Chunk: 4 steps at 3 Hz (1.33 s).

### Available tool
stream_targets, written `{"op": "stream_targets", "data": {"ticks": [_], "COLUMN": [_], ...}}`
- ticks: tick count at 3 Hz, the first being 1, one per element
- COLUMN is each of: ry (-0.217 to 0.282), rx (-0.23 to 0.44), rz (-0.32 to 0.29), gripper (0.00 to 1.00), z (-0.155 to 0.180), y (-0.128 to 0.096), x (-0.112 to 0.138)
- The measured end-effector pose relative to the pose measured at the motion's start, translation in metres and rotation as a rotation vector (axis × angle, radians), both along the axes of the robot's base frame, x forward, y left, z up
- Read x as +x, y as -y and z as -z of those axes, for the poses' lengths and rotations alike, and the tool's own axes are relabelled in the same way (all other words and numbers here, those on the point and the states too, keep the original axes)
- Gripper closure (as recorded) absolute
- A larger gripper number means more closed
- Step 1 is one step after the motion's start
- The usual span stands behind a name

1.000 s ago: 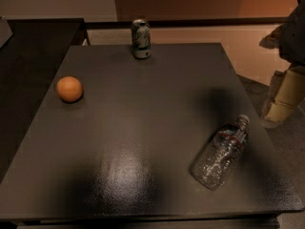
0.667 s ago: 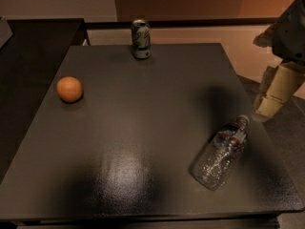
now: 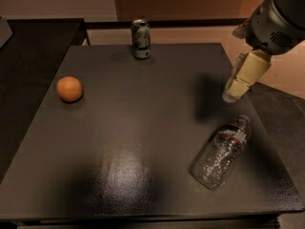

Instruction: Move 7up can near orange

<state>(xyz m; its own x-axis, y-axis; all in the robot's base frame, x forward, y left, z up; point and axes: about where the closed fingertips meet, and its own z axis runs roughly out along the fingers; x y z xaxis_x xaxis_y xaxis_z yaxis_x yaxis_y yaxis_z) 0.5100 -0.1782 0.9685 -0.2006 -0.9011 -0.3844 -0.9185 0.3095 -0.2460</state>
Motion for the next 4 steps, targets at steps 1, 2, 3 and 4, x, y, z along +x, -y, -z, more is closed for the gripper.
{"op": "stream_targets", "data": {"ticks": [1,2,3,4], "ry": [0.039,0.041,0.049,0.097], "rx": [0.164,0.213,0.277,0.326], "rz": [0.052,0.072,0.101,0.129], "gripper": [0.0,0.0,0.0,0.0], "z": [-0.002,-0.002,0.007,0.018], "y": [-0.03,-0.037,-0.063,-0.089], "x": [0.072,0.092,0.133,0.167]}}
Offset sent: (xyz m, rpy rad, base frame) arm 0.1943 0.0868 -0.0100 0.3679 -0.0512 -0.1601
